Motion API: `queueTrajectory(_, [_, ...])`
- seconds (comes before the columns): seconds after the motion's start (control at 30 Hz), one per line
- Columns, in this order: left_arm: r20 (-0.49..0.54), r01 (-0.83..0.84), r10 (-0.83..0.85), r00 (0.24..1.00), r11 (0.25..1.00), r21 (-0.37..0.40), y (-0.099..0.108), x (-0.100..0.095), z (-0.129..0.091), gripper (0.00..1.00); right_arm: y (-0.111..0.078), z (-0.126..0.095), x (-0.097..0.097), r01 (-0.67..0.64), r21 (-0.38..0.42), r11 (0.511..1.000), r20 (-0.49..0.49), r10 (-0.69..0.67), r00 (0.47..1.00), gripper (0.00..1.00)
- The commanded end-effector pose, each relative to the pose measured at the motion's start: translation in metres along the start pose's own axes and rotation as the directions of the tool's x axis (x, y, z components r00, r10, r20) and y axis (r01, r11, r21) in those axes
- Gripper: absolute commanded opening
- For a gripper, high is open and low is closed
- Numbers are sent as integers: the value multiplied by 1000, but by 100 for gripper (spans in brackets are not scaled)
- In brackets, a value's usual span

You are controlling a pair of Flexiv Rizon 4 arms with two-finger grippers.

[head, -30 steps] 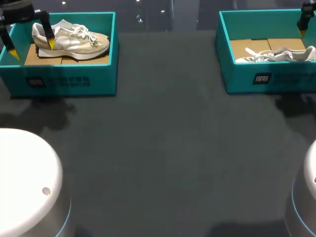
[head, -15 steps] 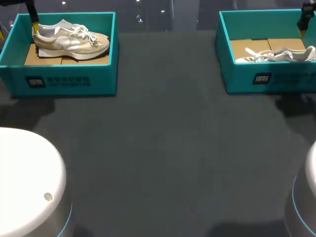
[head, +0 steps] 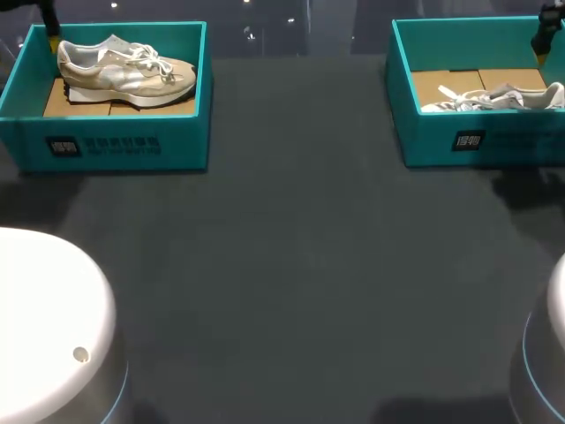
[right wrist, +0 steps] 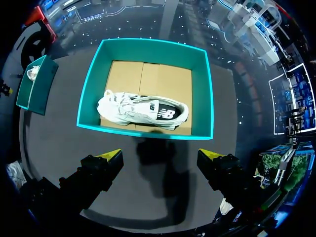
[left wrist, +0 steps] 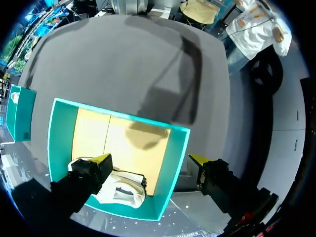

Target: Take the shoe out of the shoebox, open the shoe tongue, remove and reinsert the insole, then place the shoe into the shoebox

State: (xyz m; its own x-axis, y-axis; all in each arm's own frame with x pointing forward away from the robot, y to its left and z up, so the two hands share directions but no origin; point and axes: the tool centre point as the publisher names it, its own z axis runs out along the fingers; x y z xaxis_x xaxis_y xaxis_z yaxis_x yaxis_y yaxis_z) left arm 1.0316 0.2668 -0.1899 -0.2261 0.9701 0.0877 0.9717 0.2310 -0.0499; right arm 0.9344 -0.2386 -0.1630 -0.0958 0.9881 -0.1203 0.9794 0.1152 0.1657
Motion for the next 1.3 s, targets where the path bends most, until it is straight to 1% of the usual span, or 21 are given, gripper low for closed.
queueTrajectory(0.03, [7, -41, 41, 999, 999, -8, 46, 9, 9, 100, -1, 0, 0, -1, 0, 1000, 2, 1, 1000, 100])
queueTrajectory(0.1, [35, -60, 61, 998, 998, -21, 66, 15, 10, 100, -1, 0, 0, -1, 0, 1000, 2, 1, 1000, 100])
queueTrajectory(0.47, [35, -60, 61, 998, 998, -21, 66, 15, 10, 100, -1, 0, 0, -1, 0, 1000, 2, 1, 1000, 100])
queueTrajectory(0.5, [42, -73, 75, 996, 997, -40, 72, 13, 13, 100, -1, 0, 0, -1, 0, 1000, 2, 1, 1000, 100])
queueTrajectory(0.53, [55, -87, 89, 995, 996, -31, 79, 12, 16, 100, -1, 0, 0, -1, 0, 1000, 2, 1, 1000, 100])
queueTrajectory(0.57, [47, -106, 107, 993, 994, -20, 86, 10, 20, 100, -1, 0, 0, -1, 0, 1000, 2, 1, 1000, 100])
queueTrajectory(0.63, [47, -118, 121, 992, 991, -64, 96, 7, 28, 100, -1, 0, 0, -1, 0, 1000, 2, 1, 1000, 100])
queueTrajectory(0.67, [39, -136, 138, 990, 989, -51, 102, 5, 32, 100, -1, 0, 0, -1, 0, 1000, 2, 1, 1000, 100])
queueTrajectory(0.7, [44, -143, 146, 988, 987, -73, 107, 3, 35, 100, -1, 0, 0, -1, 0, 1000, 2, 1, 1000, 100])
queueTrajectory(0.97, [28, -164, 168, 985, 981, -102, 145, -12, 63, 100, -1, 0, 0, -1, 0, 1000, 2, 1, 1000, 100])
queueTrajectory(1.13, [17, -173, 176, 984, 978, -118, 161, -20, 75, 100, -1, 0, 0, -1, 0, 1000, 2, 1, 1000, 100])
queueTrajectory(1.3, [23, -172, 176, 984, 978, -118, 176, -23, 90, 100, -1, 0, 0, -1, 0, 1000, 2, 1, 1000, 100])
